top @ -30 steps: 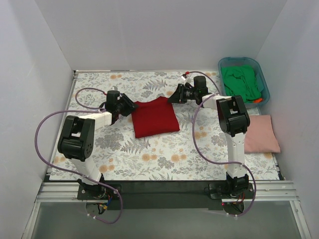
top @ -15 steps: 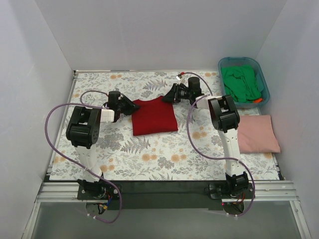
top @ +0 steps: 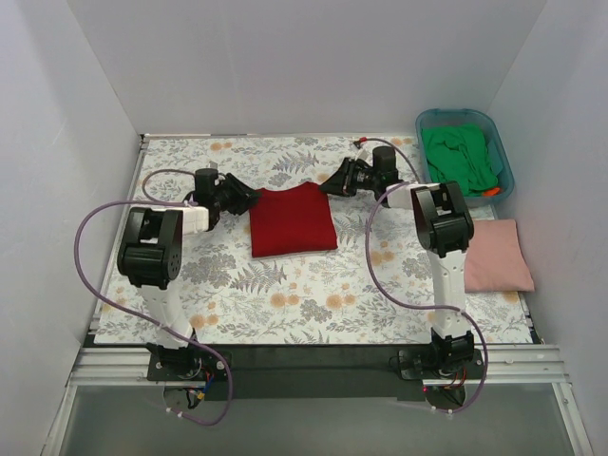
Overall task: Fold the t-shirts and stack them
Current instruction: Fold the tshirt
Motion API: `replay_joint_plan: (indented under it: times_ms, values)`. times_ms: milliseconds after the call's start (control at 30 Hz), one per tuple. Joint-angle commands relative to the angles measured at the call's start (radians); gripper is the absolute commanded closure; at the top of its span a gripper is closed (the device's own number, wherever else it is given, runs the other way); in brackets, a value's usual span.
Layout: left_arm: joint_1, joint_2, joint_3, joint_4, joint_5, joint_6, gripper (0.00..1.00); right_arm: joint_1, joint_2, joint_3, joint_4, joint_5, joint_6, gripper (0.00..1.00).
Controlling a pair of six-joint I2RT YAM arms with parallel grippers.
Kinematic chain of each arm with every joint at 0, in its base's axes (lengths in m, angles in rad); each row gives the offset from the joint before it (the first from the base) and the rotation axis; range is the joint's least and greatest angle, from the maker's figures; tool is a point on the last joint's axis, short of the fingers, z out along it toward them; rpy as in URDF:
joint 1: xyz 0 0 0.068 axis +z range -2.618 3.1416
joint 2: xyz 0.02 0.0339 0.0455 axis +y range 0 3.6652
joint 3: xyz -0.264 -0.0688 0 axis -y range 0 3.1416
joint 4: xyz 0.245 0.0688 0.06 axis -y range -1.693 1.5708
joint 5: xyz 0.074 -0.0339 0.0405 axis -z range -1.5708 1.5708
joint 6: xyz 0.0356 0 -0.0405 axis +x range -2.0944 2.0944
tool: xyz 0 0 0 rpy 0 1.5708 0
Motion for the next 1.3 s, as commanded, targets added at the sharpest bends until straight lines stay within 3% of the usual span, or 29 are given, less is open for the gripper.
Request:
replay_joint_plan:
  times_ms: [0,167,367,667,933,1267]
  values:
    - [0.001,-0.163,-0.003,-0.054,-0.008,0.042,0.65,0.014,-0.197,-0.079,0.032,0.005,-0.024,0.67]
    - [-0.080,-0.338,-0.111,-0.108,-0.027,0.044,0.64,0.103,-0.349,-0.219,0.052,-0.004,-0.011,0.67]
    - [-0.206,-0.486,-0.326,-0.137,-0.080,-0.013,0.80,0.236,-0.416,-0.373,0.098,0.019,0.011,0.68]
    - [-0.205,-0.317,-0.366,-0.129,-0.132,-0.036,1.00,0.292,-0.208,-0.380,0.134,0.045,-0.007,0.74]
    - [-0.111,-0.263,-0.504,-0.117,-0.136,-0.153,1.00,0.237,-0.081,-0.413,0.129,0.094,-0.043,0.78]
    - [-0.101,-0.438,-0.477,-0.148,-0.062,-0.120,0.99,0.185,-0.309,-0.492,0.124,0.033,-0.067,0.78]
